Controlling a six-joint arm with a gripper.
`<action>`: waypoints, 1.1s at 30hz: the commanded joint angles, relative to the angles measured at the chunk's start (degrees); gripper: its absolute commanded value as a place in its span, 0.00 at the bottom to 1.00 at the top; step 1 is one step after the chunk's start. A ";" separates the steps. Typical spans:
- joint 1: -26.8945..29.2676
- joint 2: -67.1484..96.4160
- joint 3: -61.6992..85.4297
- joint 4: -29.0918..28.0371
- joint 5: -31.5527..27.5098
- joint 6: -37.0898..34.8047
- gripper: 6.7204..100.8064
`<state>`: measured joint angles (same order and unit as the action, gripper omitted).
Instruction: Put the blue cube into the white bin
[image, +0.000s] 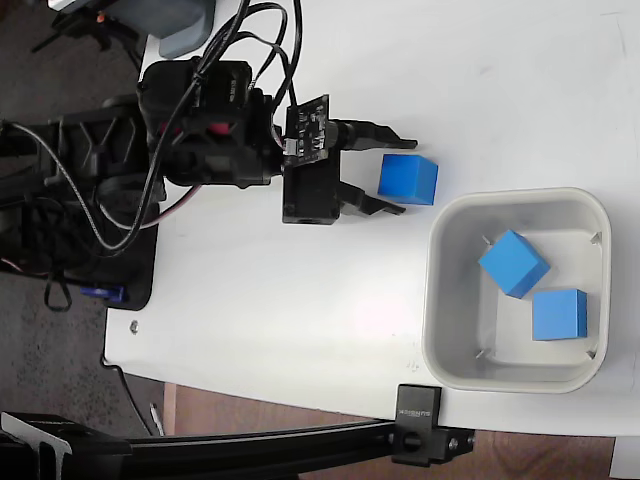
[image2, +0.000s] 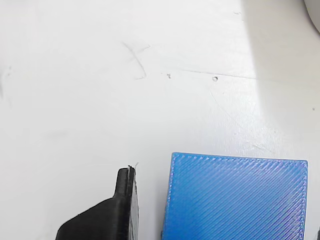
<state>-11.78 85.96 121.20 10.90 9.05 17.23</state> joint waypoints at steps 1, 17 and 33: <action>0.44 0.79 -2.72 -0.70 0.00 0.09 0.92; 0.79 -0.35 -5.01 2.11 0.79 0.09 0.63; 0.70 1.23 -6.68 5.63 2.64 -1.41 0.39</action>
<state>-11.16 83.32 117.95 15.82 11.07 15.91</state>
